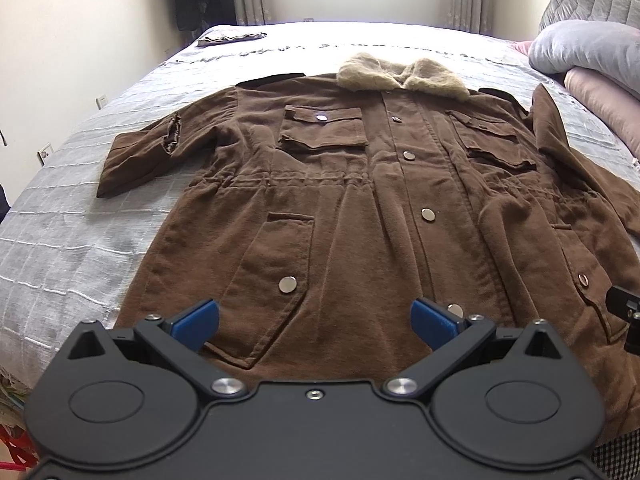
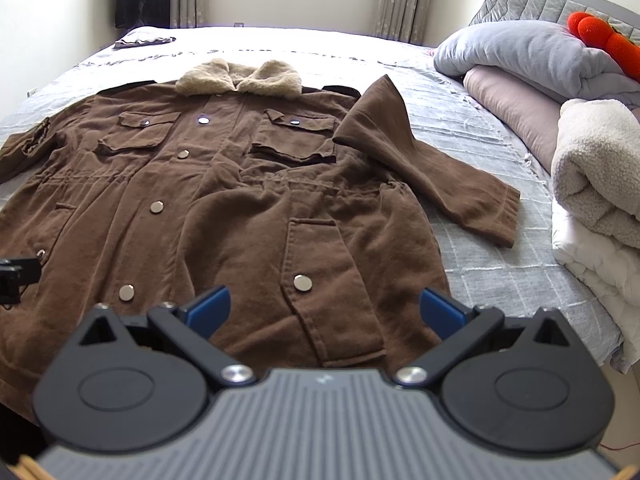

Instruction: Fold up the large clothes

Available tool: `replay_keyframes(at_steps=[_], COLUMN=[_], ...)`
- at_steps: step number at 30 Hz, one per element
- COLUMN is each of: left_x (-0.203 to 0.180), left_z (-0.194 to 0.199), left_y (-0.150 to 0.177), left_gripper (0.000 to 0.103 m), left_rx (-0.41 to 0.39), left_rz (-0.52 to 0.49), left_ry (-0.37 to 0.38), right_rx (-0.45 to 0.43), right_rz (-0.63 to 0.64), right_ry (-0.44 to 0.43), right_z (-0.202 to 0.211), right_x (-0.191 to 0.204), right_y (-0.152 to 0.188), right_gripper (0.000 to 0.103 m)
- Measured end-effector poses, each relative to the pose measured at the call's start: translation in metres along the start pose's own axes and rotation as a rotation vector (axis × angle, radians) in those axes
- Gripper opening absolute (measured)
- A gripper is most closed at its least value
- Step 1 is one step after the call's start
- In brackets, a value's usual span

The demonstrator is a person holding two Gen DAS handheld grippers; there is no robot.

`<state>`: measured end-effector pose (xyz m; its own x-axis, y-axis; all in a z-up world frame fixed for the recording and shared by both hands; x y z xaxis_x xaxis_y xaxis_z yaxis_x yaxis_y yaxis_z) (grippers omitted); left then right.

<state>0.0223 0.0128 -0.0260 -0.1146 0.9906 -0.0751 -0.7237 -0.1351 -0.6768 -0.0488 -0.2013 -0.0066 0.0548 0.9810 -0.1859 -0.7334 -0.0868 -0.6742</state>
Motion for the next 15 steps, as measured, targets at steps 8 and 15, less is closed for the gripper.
replay_keyframes(at_steps=[8,15], left_x=[0.0035,0.0098], left_z=[-0.0042,-0.0053], left_y=[-0.0032,-0.0093], left_gripper=[0.103,0.103], left_rx=[0.003,-0.006], left_rz=[-0.006,0.002], left_ry=[-0.012,-0.026], right_rx=[-0.002,-0.01], right_rz=[0.031,0.046], right_ry=[0.009,0.028], right_z=[-0.0026,-0.0055], right_x=[0.0004,0.0004], right_y=[-0.0046,-0.0094], right_gripper=[0.103,0.103])
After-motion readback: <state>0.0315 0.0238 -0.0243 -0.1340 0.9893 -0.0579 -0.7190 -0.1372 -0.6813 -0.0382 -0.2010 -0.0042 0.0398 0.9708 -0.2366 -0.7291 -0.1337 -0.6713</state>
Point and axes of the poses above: each gripper's, at about its wrist camera, not at the fingertips, and z roughly against the way its jaws point, x to its left, y to its underside, the point moved 3 cm from there along -z, roughly the way its jaws point, and after that the axes turned 11 degrees about z, right-handed, at the moved point
